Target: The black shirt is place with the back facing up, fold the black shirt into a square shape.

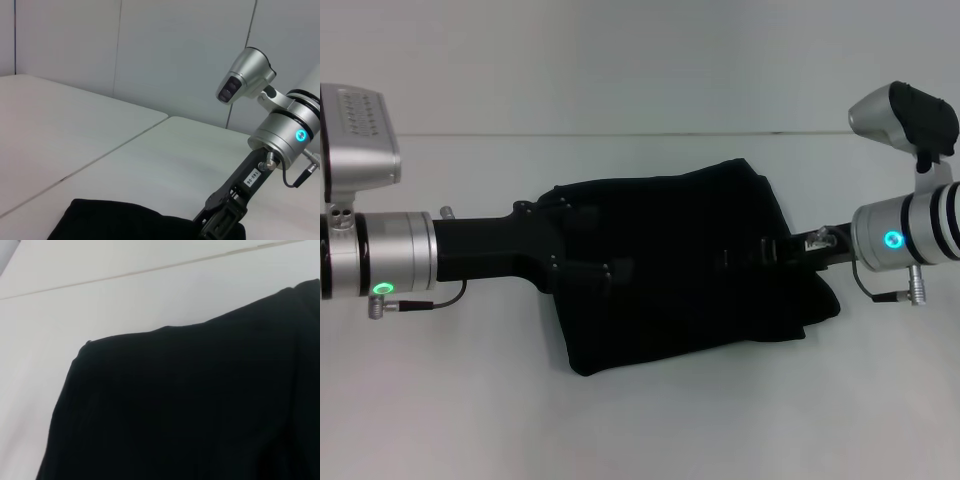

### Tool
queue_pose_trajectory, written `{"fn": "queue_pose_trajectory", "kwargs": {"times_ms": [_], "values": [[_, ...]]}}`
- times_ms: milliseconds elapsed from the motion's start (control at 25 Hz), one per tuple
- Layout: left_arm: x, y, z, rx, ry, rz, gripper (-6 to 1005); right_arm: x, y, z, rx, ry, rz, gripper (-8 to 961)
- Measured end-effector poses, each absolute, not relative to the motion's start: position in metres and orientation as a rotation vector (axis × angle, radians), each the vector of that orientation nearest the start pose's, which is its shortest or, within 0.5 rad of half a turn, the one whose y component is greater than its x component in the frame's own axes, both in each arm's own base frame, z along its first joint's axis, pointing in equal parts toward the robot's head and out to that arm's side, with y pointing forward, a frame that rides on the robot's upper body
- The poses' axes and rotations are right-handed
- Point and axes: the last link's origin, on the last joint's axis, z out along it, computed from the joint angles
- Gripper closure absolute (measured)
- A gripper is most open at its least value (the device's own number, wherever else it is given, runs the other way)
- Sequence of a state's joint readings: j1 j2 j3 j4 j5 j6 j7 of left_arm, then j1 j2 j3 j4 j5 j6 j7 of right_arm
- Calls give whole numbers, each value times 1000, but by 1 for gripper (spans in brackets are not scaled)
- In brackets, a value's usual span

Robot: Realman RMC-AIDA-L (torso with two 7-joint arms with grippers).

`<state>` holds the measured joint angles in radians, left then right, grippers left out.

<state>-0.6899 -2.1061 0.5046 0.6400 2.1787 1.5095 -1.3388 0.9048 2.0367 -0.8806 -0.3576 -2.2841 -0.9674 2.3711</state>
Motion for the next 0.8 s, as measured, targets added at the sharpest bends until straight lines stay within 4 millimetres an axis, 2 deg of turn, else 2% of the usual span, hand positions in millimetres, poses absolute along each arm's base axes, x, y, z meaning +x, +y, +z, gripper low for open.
{"fn": "queue_pose_trajectory", "kwargs": {"times_ms": [400, 800], "values": [[-234, 368, -5, -2712, -501, -633, 47, 223, 422, -56, -2314, 1585, 212, 151], [-232, 370, -5, -2711, -498, -632, 48, 223, 423, -55, -2308, 1579, 207, 160]]}}
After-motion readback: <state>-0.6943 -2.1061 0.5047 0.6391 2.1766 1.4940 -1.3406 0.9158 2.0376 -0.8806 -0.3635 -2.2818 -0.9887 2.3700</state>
